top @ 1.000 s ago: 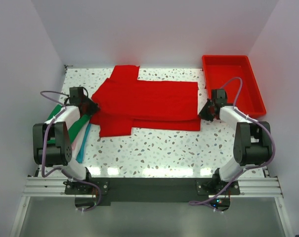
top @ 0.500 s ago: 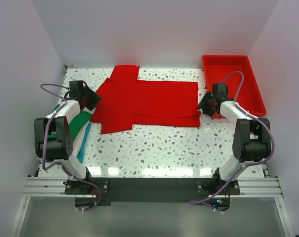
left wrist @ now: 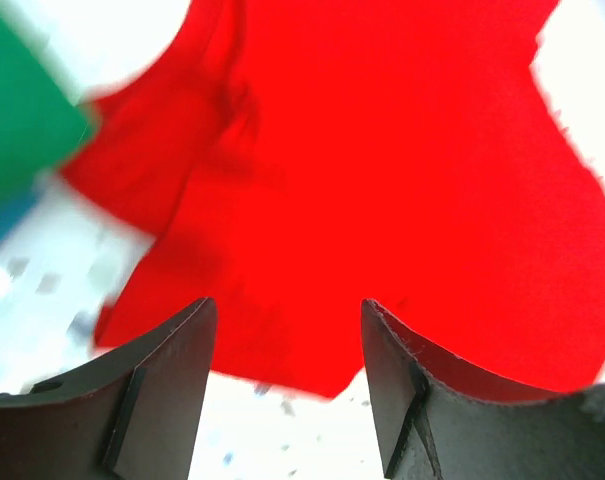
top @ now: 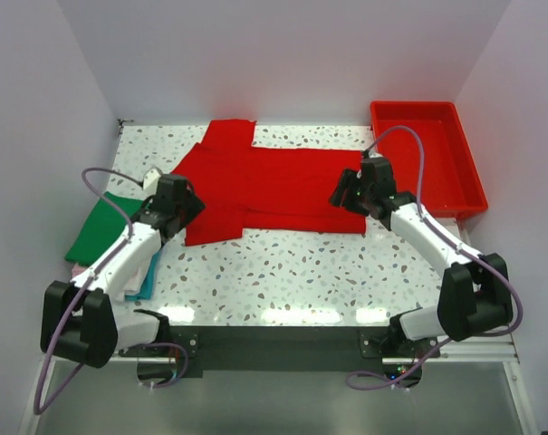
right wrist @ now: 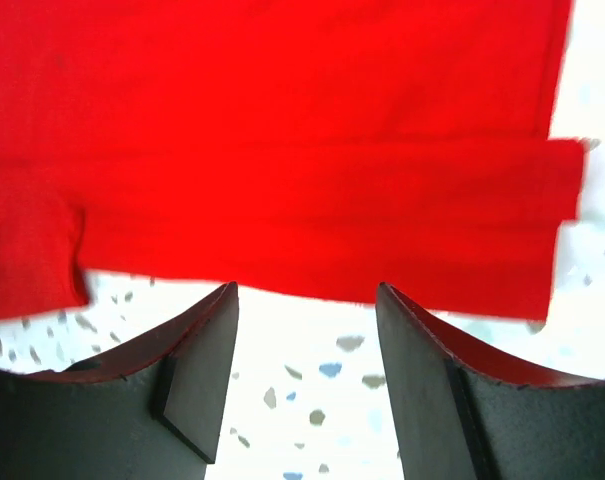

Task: Fold and stack the t-shirts
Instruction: Fold the tshirt

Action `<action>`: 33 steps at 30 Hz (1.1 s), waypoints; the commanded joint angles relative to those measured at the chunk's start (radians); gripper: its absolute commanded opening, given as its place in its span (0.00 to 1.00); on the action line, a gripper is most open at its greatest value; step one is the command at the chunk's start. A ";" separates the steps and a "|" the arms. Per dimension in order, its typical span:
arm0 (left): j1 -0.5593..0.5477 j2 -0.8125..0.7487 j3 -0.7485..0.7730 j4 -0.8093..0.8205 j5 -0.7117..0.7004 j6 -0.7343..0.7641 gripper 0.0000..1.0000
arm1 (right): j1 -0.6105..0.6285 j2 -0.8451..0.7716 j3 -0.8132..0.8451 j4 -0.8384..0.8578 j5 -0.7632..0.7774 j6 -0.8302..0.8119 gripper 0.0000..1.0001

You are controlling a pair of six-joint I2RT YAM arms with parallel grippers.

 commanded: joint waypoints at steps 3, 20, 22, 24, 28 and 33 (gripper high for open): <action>-0.100 -0.108 -0.185 -0.159 -0.250 -0.162 0.64 | 0.062 -0.083 -0.113 0.033 0.043 -0.003 0.59; -0.133 0.070 -0.194 -0.012 -0.224 -0.205 0.61 | 0.082 -0.114 -0.202 0.065 0.075 -0.007 0.56; -0.133 0.107 -0.176 -0.004 -0.233 -0.208 0.59 | 0.082 -0.121 -0.204 0.060 0.084 -0.013 0.56; -0.133 0.133 -0.165 0.001 -0.239 -0.208 0.55 | 0.082 -0.131 -0.204 0.059 0.087 -0.015 0.54; -0.133 0.160 -0.156 0.002 -0.256 -0.202 0.42 | 0.082 -0.147 -0.207 0.056 0.086 -0.020 0.52; -0.133 0.144 -0.125 -0.013 -0.248 -0.158 0.04 | 0.082 -0.166 -0.202 0.042 0.084 -0.024 0.49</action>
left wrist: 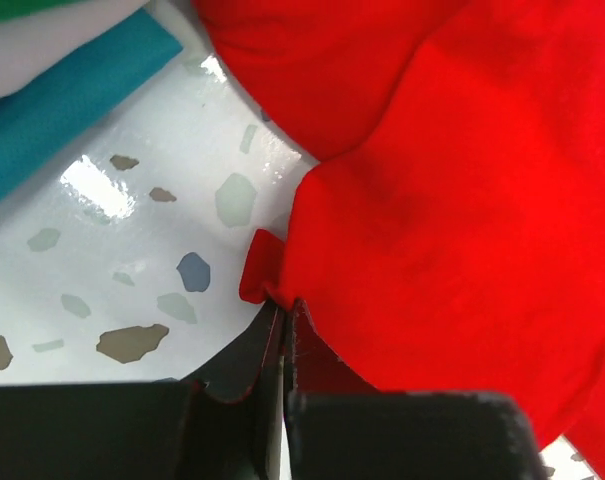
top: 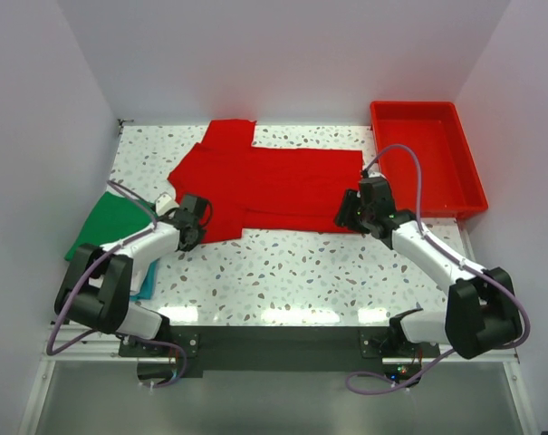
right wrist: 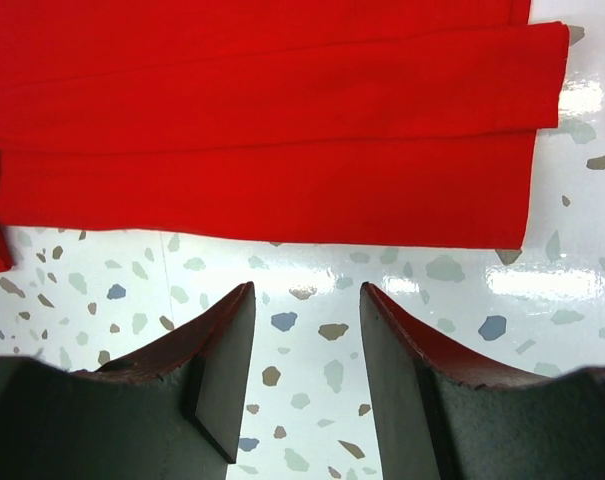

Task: Fold and stack the t-shirts
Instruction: Fold the tshirt

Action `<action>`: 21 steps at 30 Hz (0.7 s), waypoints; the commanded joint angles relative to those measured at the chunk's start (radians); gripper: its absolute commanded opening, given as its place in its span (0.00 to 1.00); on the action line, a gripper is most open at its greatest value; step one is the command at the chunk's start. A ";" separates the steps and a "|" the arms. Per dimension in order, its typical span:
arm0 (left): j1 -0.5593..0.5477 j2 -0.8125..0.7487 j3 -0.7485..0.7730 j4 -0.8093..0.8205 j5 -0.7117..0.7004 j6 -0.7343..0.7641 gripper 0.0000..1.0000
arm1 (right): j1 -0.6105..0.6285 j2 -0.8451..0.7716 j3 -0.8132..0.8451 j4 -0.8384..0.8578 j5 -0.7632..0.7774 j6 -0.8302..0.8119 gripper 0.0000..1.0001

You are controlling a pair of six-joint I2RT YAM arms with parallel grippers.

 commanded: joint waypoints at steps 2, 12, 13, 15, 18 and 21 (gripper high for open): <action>-0.003 -0.042 0.080 -0.007 -0.032 0.042 0.00 | 0.004 -0.052 0.010 0.011 0.026 -0.017 0.49; 0.013 -0.028 0.297 0.016 0.014 0.157 0.00 | 0.001 -0.035 0.073 -0.015 0.034 -0.021 0.49; 0.027 -0.010 0.318 0.019 0.037 0.159 0.00 | 0.001 -0.030 0.085 -0.020 0.034 -0.023 0.49; 0.039 0.039 0.373 0.041 0.061 0.165 0.00 | 0.001 -0.015 0.101 -0.025 0.037 -0.026 0.49; 0.069 0.111 0.438 0.086 0.113 0.170 0.00 | 0.001 0.008 0.133 -0.031 0.043 -0.027 0.49; 0.092 0.200 0.524 0.118 0.159 0.182 0.00 | 0.001 0.031 0.163 -0.040 0.044 -0.032 0.48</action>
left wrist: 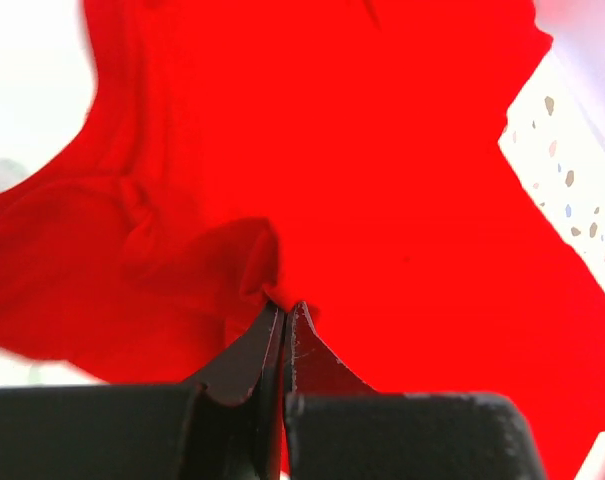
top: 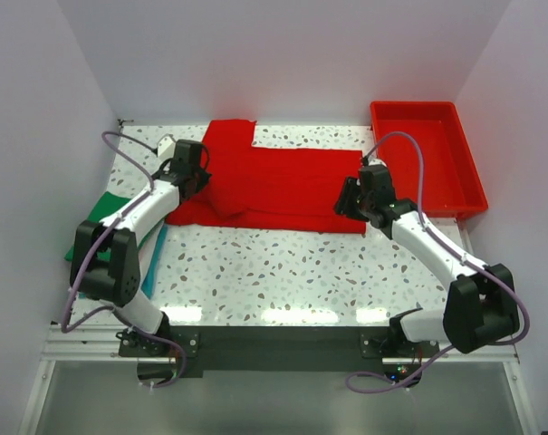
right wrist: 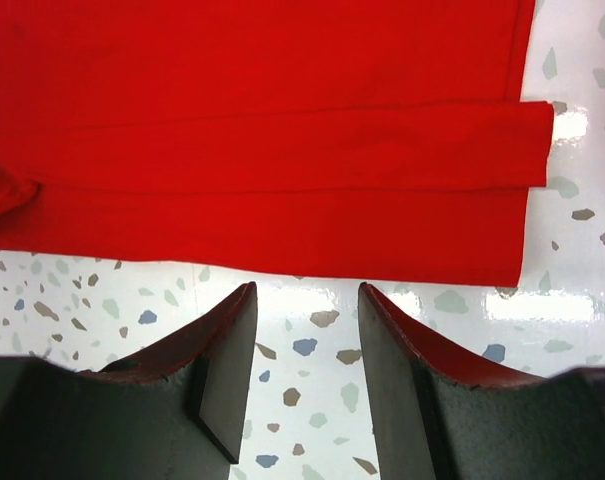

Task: Fold and stack the t-shirts
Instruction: Fold the tshirt

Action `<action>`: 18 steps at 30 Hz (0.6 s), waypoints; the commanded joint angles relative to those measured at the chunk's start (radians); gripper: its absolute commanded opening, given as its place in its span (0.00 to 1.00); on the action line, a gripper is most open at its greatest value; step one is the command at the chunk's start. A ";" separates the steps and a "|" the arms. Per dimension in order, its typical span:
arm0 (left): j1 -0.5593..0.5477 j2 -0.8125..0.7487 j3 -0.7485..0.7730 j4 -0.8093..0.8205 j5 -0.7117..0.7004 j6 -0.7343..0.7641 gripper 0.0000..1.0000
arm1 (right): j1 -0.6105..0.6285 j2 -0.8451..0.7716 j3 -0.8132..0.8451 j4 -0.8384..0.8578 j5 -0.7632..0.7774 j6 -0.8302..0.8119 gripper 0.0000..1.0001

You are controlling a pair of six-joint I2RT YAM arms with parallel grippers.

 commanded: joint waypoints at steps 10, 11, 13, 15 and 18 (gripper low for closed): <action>0.073 0.305 0.309 0.140 0.149 0.040 0.00 | -0.002 0.081 0.122 -0.005 0.032 -0.029 0.48; 0.076 0.316 0.316 0.144 0.155 0.032 0.00 | -0.001 0.090 0.125 -0.002 0.035 -0.031 0.48; 0.092 0.348 0.332 0.166 0.184 0.028 0.00 | -0.004 0.101 0.129 -0.001 0.035 -0.031 0.48; 0.104 0.370 0.345 0.187 0.212 0.026 0.00 | -0.005 0.115 0.135 0.002 0.034 -0.034 0.48; 0.113 0.408 0.363 0.231 0.253 0.035 0.00 | -0.007 0.136 0.141 0.007 0.042 -0.034 0.48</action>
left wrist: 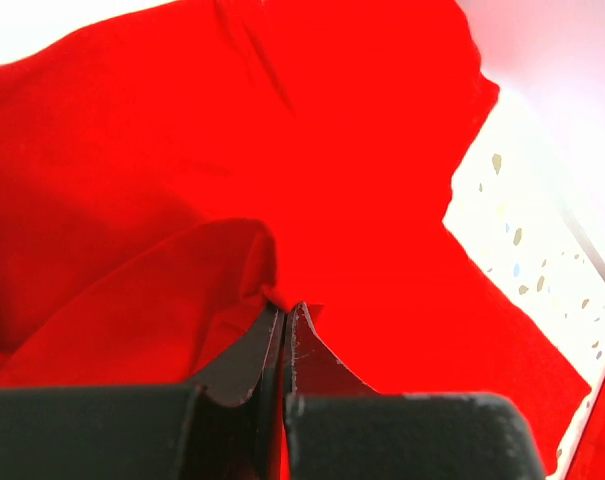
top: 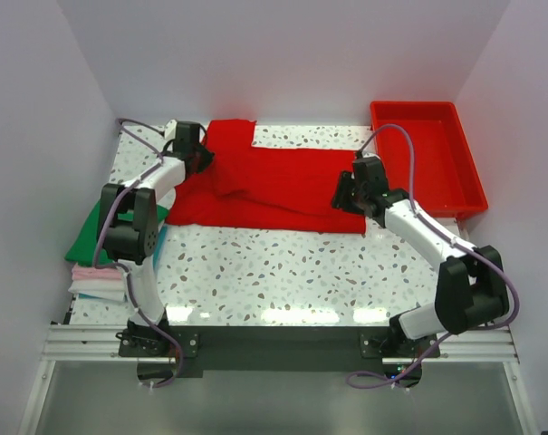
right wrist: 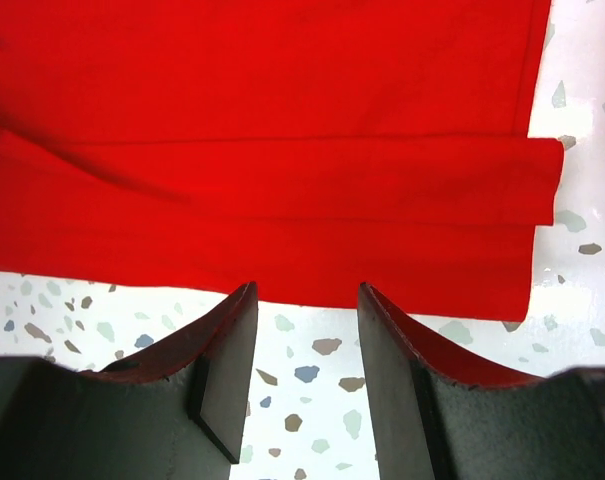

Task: Fold and stack the t-shirts
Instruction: Fold the tshirt

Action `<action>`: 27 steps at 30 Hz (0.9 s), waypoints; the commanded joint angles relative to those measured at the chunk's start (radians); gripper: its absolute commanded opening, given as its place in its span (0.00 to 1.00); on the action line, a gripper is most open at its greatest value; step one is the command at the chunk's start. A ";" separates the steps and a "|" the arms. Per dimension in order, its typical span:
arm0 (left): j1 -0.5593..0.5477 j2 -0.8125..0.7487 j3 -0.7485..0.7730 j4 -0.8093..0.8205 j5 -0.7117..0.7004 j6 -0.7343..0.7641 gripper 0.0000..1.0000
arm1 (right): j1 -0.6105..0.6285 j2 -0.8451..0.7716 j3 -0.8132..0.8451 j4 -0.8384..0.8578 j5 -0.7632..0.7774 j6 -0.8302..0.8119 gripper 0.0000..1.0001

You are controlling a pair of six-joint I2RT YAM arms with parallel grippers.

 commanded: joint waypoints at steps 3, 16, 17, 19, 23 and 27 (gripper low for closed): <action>0.027 0.062 0.073 0.126 0.088 0.013 0.00 | -0.011 0.039 0.057 0.019 0.036 -0.017 0.48; 0.066 0.151 0.119 0.289 0.241 0.028 0.43 | -0.011 0.120 0.074 0.057 0.014 -0.014 0.49; 0.073 0.159 0.130 0.301 0.264 0.041 0.46 | -0.011 0.123 0.074 0.056 0.016 -0.016 0.49; 0.076 0.157 0.150 0.281 0.280 0.047 0.53 | -0.012 0.125 0.076 0.057 0.014 -0.017 0.49; 0.073 0.093 0.096 0.182 0.206 0.032 0.54 | -0.012 0.106 0.066 0.056 0.016 -0.021 0.49; 0.061 -0.024 -0.049 0.057 0.062 -0.031 0.53 | -0.012 0.079 0.050 0.054 0.011 -0.021 0.49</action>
